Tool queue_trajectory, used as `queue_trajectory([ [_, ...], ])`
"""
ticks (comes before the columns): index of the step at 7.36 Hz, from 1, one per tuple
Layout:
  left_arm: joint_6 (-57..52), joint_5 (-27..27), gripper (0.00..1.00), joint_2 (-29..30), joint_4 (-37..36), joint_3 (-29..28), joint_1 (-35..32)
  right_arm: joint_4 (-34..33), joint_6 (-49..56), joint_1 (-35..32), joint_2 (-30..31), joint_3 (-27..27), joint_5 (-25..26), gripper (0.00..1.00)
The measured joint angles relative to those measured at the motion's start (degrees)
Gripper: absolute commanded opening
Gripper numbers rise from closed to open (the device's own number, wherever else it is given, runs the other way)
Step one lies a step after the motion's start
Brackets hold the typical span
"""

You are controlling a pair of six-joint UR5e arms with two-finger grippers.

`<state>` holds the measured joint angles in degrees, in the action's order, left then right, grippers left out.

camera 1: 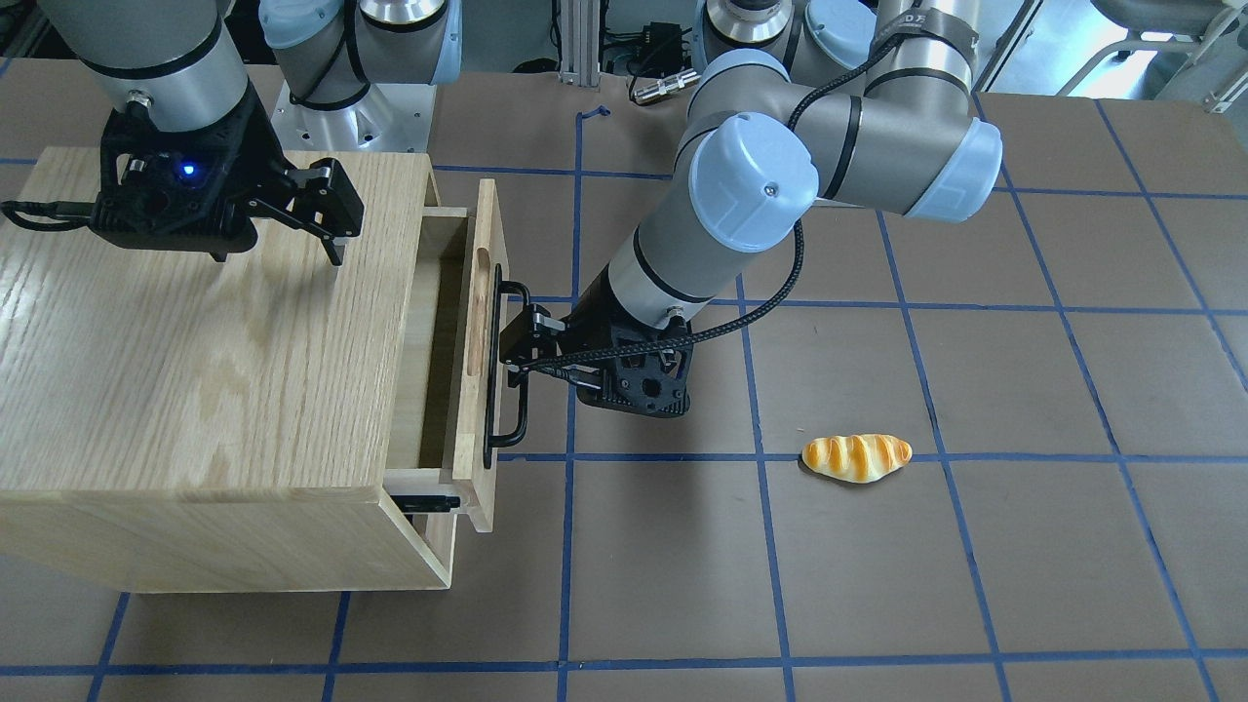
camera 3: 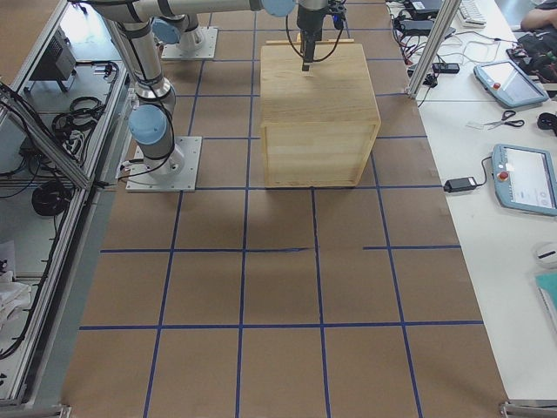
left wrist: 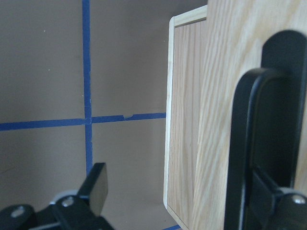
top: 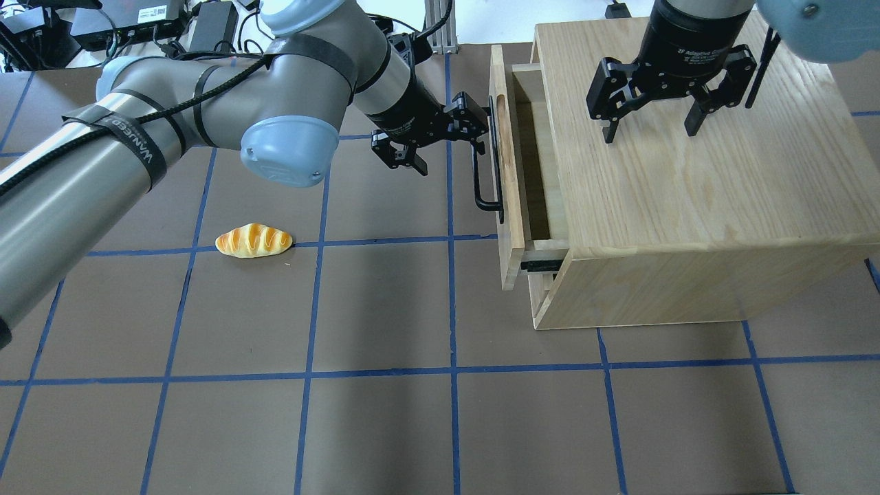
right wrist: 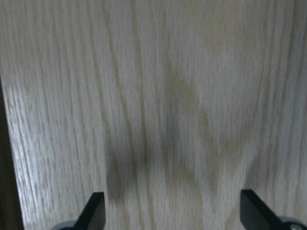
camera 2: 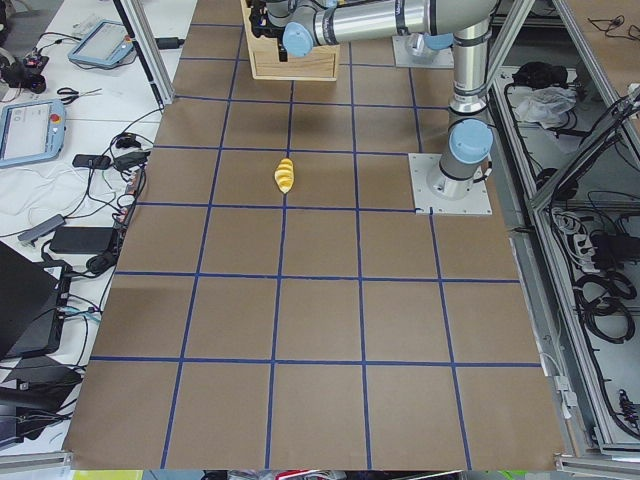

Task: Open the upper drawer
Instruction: 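Pull the handle with the left gripper, sliding the drawer out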

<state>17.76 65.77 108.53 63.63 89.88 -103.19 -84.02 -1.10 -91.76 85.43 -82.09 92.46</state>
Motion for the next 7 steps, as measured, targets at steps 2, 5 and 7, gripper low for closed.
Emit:
queue_trajectory([
  [2,-2.10,1.11,1.00,-0.92,1.99,0.52,1.02,0.00,0.01,0.00,0.00,-0.04,0.00,1.00],
  [5,-5.13,1.95,1.00,-2.21,5.16,0.65,2.88,0.00,-0.04,0.02,0.00,-0.01,0.00,1.00],
  [7,-7.82,1.99,1.00,-3.40,8.02,0.65,4.86,0.00,-0.04,0.03,0.00,-0.03,0.00,1.00],
])
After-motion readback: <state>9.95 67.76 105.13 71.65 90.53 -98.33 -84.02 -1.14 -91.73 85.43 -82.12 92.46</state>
